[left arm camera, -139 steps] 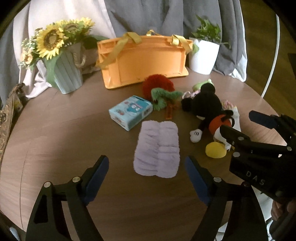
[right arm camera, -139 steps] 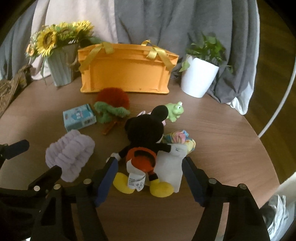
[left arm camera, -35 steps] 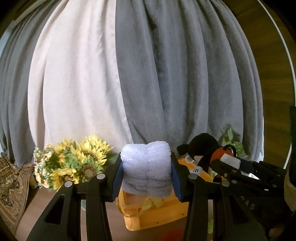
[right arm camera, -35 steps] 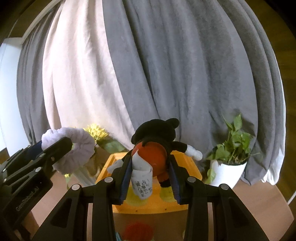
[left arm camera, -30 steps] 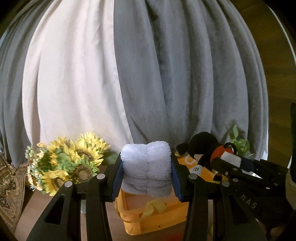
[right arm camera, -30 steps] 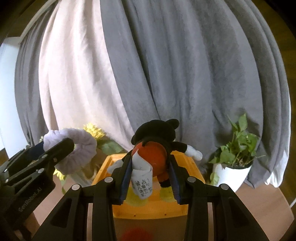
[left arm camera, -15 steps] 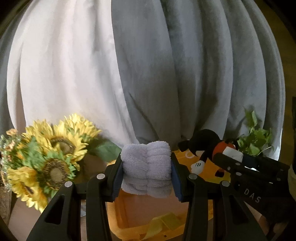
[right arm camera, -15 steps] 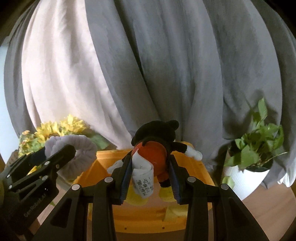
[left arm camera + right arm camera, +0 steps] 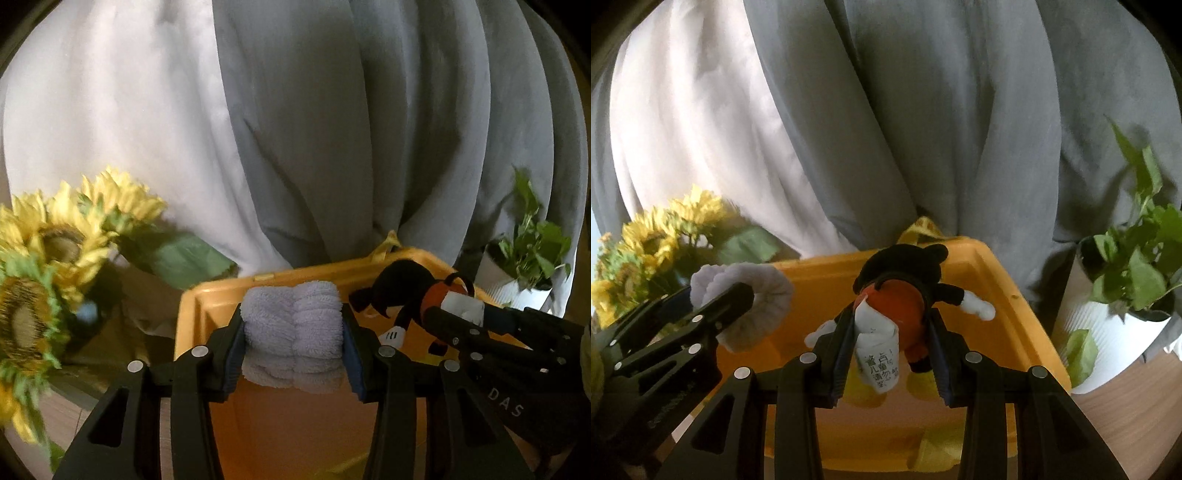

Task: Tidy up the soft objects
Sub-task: 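Open both tools to drop the towel and plush into the crate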

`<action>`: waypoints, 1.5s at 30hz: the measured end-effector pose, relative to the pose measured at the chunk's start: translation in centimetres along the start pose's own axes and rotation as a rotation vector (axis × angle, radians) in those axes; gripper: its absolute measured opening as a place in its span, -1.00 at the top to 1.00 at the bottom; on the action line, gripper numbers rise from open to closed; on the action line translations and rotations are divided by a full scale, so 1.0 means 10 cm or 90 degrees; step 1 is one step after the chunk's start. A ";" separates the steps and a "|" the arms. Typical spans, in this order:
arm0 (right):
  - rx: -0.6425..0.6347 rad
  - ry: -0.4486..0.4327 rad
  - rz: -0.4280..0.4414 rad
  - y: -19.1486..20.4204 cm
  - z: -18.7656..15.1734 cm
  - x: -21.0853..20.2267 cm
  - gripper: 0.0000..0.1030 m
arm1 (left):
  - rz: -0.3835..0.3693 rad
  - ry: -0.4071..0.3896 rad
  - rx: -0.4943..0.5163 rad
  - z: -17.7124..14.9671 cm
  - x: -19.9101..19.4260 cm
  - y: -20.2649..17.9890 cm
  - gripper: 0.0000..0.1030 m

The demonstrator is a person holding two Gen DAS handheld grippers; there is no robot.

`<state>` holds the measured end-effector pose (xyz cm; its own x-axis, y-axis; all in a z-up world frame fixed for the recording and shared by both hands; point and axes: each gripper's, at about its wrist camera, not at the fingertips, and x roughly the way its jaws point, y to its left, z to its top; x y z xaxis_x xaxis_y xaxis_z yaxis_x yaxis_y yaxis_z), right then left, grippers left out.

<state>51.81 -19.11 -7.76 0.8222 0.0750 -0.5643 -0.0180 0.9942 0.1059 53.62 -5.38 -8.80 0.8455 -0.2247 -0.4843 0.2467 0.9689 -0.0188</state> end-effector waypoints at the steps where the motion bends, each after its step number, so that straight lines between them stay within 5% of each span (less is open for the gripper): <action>1: -0.002 0.007 0.000 -0.01 -0.01 0.04 0.20 | -0.001 0.007 0.000 -0.02 0.03 0.01 0.06; 9: -0.007 0.006 -0.048 -0.09 0.01 0.12 -0.21 | 0.014 0.019 -0.005 -0.04 0.06 0.00 -0.27; 45: -0.013 -0.097 -0.052 0.21 -0.10 -1.52 -0.38 | 0.053 -0.088 -0.005 0.00 -1.87 0.00 -0.38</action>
<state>38.65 -18.06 0.22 0.8983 -0.0170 -0.4390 0.0423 0.9980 0.0479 37.83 -1.18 0.24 0.9203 -0.1546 -0.3594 0.1692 0.9855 0.0092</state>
